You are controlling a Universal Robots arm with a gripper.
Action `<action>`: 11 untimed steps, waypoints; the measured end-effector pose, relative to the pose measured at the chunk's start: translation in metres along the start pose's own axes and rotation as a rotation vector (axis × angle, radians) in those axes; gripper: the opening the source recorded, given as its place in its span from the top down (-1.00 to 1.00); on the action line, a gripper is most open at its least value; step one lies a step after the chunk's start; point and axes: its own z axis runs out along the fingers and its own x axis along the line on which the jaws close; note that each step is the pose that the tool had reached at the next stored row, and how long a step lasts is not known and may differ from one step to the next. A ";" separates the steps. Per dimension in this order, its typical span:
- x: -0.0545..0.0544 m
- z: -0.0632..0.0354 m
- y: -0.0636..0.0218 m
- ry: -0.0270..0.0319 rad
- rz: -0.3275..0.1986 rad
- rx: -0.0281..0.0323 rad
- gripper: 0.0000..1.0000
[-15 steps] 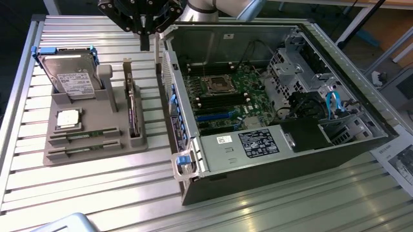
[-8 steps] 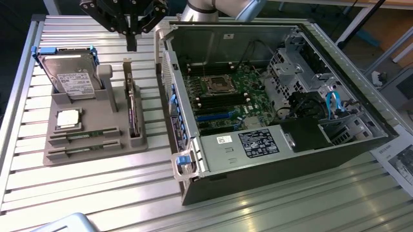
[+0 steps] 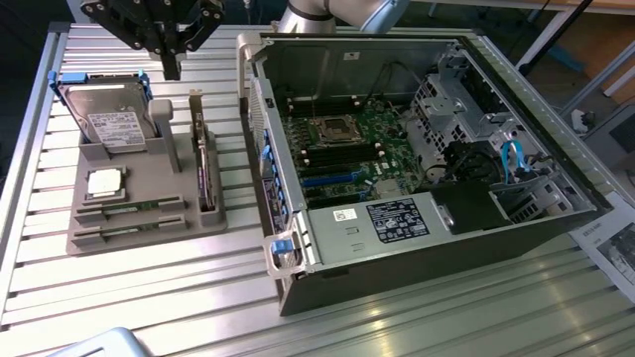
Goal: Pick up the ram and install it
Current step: 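Reach for the ram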
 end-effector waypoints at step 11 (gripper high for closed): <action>0.056 -0.0015 -0.0042 0.0000 0.000 0.0000 0.80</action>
